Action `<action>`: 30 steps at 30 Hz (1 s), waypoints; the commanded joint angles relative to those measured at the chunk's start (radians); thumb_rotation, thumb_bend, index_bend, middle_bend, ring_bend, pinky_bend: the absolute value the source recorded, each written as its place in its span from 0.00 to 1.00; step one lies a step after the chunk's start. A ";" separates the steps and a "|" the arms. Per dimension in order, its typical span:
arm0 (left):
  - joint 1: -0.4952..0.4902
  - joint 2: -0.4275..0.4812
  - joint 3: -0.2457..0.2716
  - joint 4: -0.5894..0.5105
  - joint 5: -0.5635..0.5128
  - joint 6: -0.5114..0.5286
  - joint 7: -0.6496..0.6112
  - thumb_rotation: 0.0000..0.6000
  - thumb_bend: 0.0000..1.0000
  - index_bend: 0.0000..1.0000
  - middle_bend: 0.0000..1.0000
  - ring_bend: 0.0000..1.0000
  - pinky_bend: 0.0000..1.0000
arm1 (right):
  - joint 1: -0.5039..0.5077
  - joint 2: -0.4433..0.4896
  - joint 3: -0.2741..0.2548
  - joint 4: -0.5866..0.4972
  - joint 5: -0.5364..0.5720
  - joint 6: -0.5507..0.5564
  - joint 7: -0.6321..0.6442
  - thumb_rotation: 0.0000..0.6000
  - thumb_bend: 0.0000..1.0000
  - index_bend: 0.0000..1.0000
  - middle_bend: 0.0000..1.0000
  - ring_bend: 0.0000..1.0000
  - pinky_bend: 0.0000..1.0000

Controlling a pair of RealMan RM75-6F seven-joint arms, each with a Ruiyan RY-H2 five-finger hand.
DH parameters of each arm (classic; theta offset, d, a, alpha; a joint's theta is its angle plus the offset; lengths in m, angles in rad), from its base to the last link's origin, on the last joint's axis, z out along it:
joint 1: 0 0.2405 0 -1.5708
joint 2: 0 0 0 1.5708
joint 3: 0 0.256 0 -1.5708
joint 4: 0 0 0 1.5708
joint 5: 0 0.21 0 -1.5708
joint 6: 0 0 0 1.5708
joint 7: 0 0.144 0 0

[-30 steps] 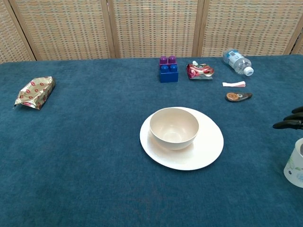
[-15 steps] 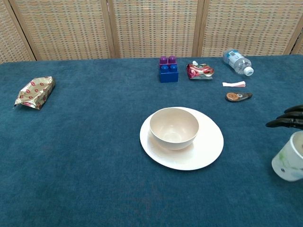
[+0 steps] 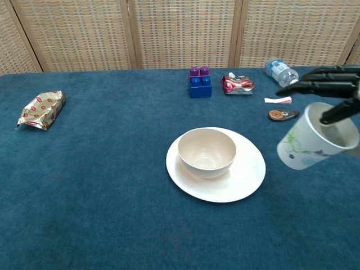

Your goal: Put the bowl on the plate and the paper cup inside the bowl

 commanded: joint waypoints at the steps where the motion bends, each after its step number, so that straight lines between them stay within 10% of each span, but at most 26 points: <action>1: -0.003 0.000 0.000 0.002 -0.005 -0.006 0.001 1.00 0.00 0.00 0.00 0.00 0.00 | 0.131 0.028 0.119 -0.181 0.126 -0.229 -0.120 1.00 0.48 0.69 0.00 0.00 0.00; 11: -0.010 0.004 -0.003 0.010 -0.019 -0.025 -0.013 1.00 0.00 0.00 0.00 0.00 0.00 | 0.261 -0.141 0.250 -0.168 0.417 -0.526 -0.438 1.00 0.49 0.69 0.00 0.00 0.00; 30: -0.017 0.012 -0.003 0.010 -0.032 -0.041 -0.028 1.00 0.00 0.00 0.00 0.00 0.00 | 0.325 -0.262 0.253 -0.173 0.774 -0.561 -0.736 1.00 0.49 0.69 0.00 0.00 0.00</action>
